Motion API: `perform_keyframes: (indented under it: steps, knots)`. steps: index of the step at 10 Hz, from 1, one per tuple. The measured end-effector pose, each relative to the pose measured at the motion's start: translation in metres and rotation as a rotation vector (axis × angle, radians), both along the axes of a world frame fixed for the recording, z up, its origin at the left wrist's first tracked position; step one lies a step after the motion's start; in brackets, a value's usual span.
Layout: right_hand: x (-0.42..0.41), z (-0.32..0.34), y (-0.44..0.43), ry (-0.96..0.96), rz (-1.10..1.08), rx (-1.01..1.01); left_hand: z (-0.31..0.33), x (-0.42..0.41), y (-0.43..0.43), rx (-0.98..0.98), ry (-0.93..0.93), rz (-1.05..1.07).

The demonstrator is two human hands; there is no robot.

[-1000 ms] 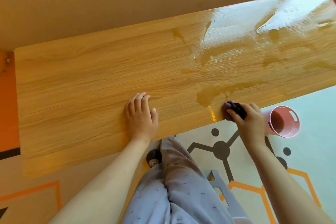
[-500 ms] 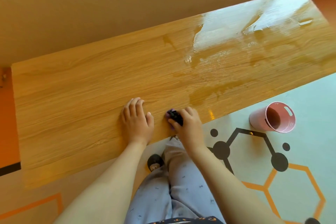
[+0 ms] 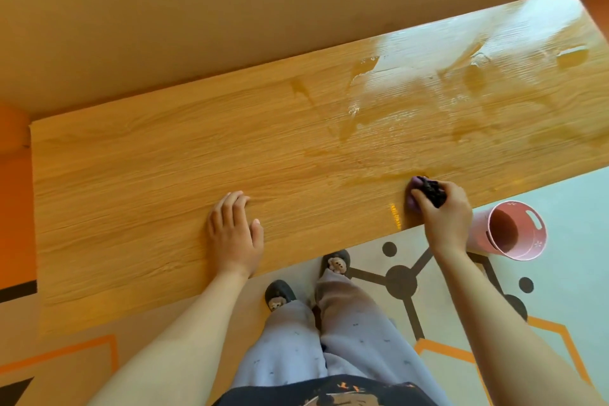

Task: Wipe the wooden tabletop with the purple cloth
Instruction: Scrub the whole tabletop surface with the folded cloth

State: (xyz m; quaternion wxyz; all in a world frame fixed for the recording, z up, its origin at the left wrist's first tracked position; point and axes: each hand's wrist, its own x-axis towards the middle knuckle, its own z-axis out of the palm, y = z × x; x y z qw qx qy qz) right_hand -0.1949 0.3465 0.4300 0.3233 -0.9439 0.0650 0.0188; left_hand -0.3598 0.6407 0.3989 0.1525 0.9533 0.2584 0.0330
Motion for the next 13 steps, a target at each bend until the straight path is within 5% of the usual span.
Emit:
perform_keyframes:
  steps: [2, 5, 9, 11, 13]
  knots:
    - [-0.014, 0.001, 0.004, 0.024, 0.155, -0.032, 0.001, 0.001, -0.001, -0.014, 0.041, 0.008]
    - [-0.037, -0.004, 0.132, 0.074, 0.762, 0.014, 0.004, 0.002, -0.002, -0.028, 0.027, 0.022]
    - [0.045, -0.002, -0.007, 0.030, 0.122, 0.020, 0.004, 0.002, -0.001, -0.014, 0.026, 0.017]
    - [0.036, 0.003, -0.013, 0.024, -0.023, 0.027, 0.004, 0.001, 0.000, -0.025, 0.030, 0.015]
    - [0.000, 0.006, 0.080, 0.022, 0.514, 0.013, 0.005, 0.003, 0.000, -0.051, 0.031, 0.021]
